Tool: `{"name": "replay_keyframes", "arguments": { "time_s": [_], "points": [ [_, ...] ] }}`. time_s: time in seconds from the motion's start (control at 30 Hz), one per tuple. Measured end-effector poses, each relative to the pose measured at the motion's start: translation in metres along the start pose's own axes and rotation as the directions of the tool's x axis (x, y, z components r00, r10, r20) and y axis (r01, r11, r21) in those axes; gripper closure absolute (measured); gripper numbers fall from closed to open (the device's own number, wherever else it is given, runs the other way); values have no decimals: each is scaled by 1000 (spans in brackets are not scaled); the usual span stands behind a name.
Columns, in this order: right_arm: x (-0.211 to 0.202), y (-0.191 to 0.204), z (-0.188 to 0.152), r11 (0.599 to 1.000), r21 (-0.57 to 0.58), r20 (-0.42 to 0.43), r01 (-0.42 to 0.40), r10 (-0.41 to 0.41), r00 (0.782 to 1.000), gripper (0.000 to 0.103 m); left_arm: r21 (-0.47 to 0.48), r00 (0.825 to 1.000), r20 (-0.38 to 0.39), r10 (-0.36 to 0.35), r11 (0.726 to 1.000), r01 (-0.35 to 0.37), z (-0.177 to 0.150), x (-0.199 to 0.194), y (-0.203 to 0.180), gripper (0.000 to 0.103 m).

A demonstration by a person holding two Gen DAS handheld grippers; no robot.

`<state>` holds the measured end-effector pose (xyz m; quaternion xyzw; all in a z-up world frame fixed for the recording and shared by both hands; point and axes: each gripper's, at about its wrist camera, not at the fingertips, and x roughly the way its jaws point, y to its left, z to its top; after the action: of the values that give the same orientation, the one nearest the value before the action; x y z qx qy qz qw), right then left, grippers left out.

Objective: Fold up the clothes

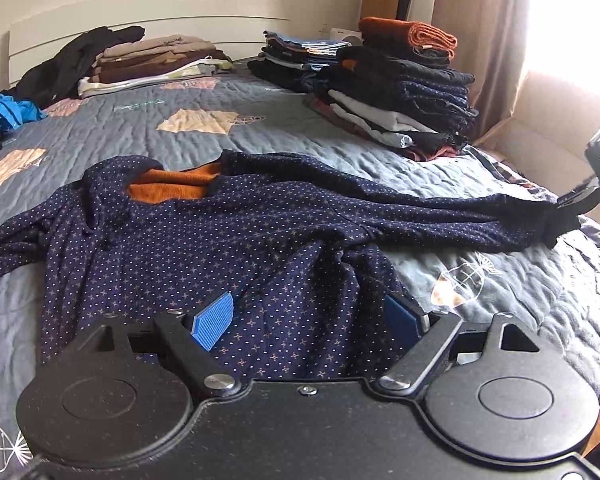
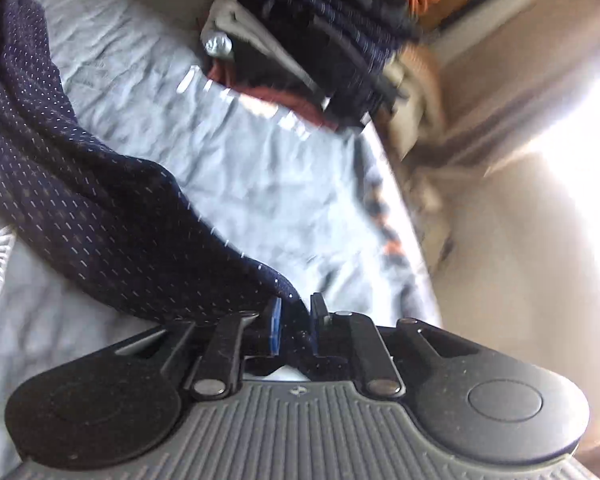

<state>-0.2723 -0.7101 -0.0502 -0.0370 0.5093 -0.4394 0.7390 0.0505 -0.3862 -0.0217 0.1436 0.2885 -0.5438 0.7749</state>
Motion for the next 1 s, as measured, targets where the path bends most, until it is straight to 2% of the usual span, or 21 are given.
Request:
{"name": "replay_keyframes", "arguments": {
  "time_s": [0.13,0.2,0.23,0.3,0.37,0.47,0.5,0.53,0.63,0.73,0.83,0.93,1.0],
  "points": [
    [-31,-14,4,975,170,86,-147,134,987,46,-9,1000,9,13,1000,-13,2,-3,8,22],
    [-58,-16,10,956,198,149,-216,189,971,39,-18,1000,17,22,1000,-22,3,-7,13,22],
    [-74,-9,11,950,177,172,-258,229,958,39,-24,999,22,25,999,-25,3,-10,15,22],
    [-107,14,8,933,94,204,-347,323,924,39,-33,999,28,29,999,-28,6,-13,17,22],
    [-135,50,1,900,-50,202,-433,434,878,39,-37,999,35,27,999,-26,6,-17,17,22],
    [-170,117,-31,791,-292,126,-538,589,798,39,-20,999,42,19,1000,-18,5,-23,14,21],
    [-178,138,-43,749,-356,84,-559,621,779,39,-11,999,44,19,1000,-19,3,-25,13,21],
    [-182,154,-53,722,-399,57,-566,635,770,39,-2,999,46,20,1000,-19,2,-27,11,21],
    [-190,192,-80,664,-506,29,-551,652,758,39,24,998,56,15,1000,-17,-3,-38,8,21],
    [-197,209,-97,653,-605,89,-455,624,776,39,46,998,61,11,999,-14,-9,-48,8,20],
    [-200,220,-103,635,-638,109,-436,636,764,39,61,998,62,16,998,-20,-15,-54,8,20],
    [-196,225,-112,626,-692,156,-360,616,772,39,78,998,65,24,997,-29,-22,-62,11,20],
    [-195,226,-115,633,-696,174,-338,607,775,40,94,998,63,18,995,-24,-29,-68,11,20]
  ]
}}
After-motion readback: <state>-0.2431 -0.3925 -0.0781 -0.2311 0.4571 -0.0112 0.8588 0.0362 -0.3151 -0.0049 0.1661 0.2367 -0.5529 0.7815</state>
